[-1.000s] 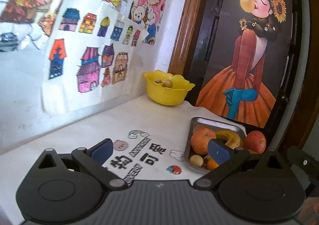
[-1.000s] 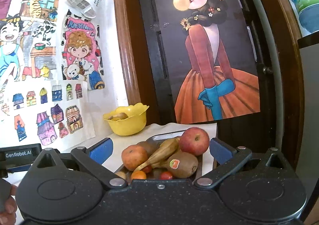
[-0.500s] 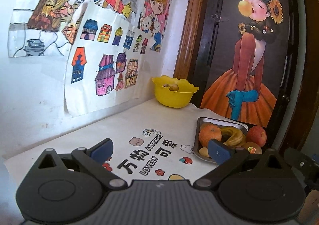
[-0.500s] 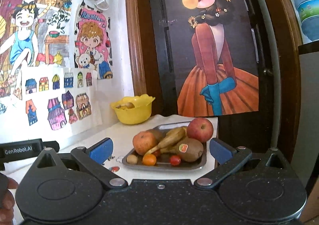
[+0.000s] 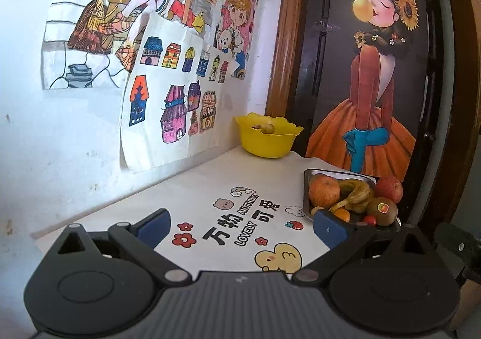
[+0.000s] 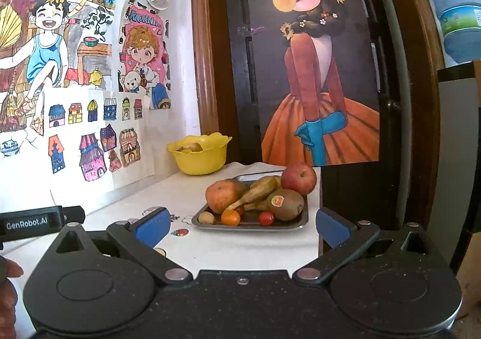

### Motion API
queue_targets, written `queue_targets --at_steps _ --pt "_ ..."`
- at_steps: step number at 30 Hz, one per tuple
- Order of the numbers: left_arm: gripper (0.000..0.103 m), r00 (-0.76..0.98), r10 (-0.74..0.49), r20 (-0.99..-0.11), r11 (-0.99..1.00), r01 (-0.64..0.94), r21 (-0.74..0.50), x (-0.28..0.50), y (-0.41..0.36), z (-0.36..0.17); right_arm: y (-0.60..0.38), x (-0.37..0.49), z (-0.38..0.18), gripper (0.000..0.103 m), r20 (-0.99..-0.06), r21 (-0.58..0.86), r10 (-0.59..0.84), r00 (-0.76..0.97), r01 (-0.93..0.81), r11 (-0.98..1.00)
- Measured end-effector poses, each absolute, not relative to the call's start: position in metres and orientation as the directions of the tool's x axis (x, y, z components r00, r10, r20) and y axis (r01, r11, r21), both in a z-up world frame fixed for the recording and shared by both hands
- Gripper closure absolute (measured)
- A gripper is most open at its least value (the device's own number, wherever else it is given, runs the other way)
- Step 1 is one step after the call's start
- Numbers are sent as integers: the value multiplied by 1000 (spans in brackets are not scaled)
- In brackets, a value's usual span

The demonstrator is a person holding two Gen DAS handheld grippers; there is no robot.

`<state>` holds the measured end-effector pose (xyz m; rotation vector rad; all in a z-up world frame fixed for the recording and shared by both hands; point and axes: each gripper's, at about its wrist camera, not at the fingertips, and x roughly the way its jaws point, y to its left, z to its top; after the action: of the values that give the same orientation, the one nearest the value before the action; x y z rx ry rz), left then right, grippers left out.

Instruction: Organize fruits

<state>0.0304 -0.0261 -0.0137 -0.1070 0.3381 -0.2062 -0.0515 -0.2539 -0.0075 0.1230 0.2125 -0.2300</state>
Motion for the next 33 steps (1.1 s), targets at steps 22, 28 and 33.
queue_targets --at_steps 22,28,33 --pt "0 941 -188 -281 980 161 -118 20 -20 -38 -255 -64 -34 1 -195 118 -270 943 296 948" --pt "0 945 -177 -276 981 146 -131 20 -11 -43 -247 -62 -39 1 -185 96 -260 948 280 955" --pt "0 948 -164 -271 982 131 -136 21 -4 -48 -237 -58 -45 1 -159 51 -253 954 264 963"
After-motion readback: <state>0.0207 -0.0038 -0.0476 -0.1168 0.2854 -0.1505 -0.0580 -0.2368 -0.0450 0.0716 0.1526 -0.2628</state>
